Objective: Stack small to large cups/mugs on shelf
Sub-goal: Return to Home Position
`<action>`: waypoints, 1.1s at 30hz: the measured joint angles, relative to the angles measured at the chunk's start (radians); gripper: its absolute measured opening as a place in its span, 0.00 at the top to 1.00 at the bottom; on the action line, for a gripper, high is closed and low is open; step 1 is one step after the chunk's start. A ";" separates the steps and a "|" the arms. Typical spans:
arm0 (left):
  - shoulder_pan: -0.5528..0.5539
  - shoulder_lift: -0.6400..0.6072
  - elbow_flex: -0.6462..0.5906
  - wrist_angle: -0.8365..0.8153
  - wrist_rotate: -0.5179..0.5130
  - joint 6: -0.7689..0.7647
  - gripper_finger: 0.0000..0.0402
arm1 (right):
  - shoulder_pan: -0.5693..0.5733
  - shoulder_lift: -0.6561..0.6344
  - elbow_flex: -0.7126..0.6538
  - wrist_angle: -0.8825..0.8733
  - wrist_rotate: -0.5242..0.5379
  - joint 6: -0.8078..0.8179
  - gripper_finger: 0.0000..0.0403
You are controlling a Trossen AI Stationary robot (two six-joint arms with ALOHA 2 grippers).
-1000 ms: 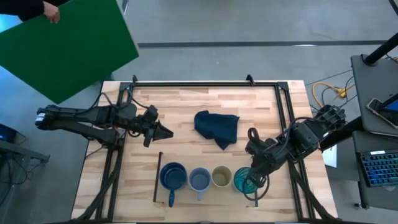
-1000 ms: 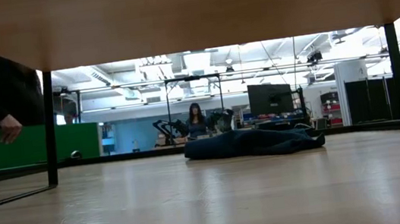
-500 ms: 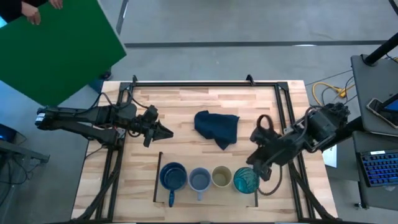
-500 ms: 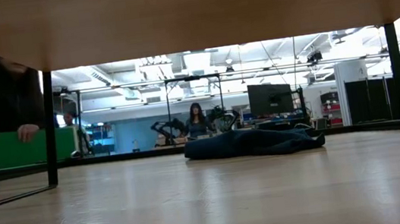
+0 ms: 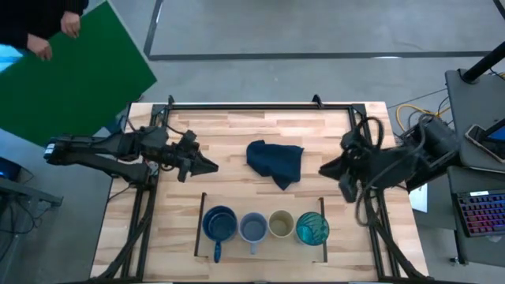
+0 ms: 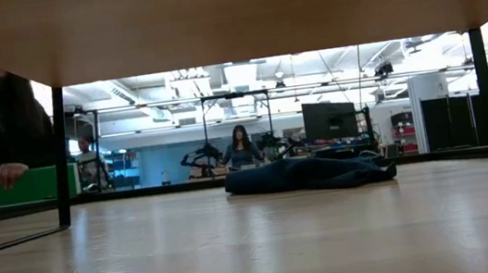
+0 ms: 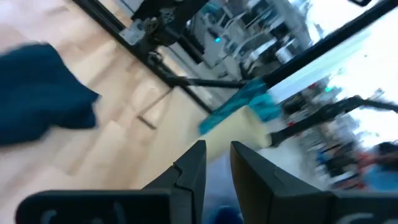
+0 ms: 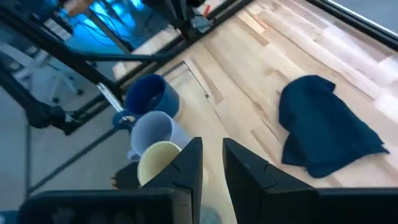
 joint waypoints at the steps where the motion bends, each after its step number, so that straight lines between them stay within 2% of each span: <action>1: -0.003 -0.008 0.006 0.002 0.004 -0.043 0.85 | 0.000 -0.010 0.004 0.002 0.000 0.000 0.86; 4: -0.026 -0.038 0.011 0.103 0.038 -0.058 0.85 | 0.000 -0.041 0.008 0.001 -0.003 0.032 0.86; 8: -0.069 -0.097 0.008 0.323 0.155 0.066 0.85 | 0.000 -0.066 0.008 0.022 0.000 0.123 0.86; 15: -0.087 -0.179 -0.042 0.435 0.182 0.214 0.85 | 0.023 -0.072 0.007 0.219 -0.030 -0.173 0.86; 17: -0.098 -0.191 -0.101 0.551 0.193 0.232 0.85 | 0.023 -0.077 0.007 0.228 -0.015 -0.205 0.86; 21: -0.114 -0.217 -0.286 0.984 0.282 0.256 0.85 | 0.021 -0.093 0.006 0.218 0.039 -0.257 0.86; 24: -0.113 -0.235 -0.423 1.188 0.301 0.257 0.85 | 0.023 -0.108 0.002 0.219 0.045 -0.279 0.86; 29: -0.113 -0.304 -0.582 1.272 0.293 0.264 0.85 | 0.021 -0.139 -0.052 0.239 0.060 -0.293 0.86; 33: -0.112 -0.377 -0.658 1.293 0.246 0.295 0.85 | 0.021 -0.183 -0.177 0.369 0.062 -0.316 0.86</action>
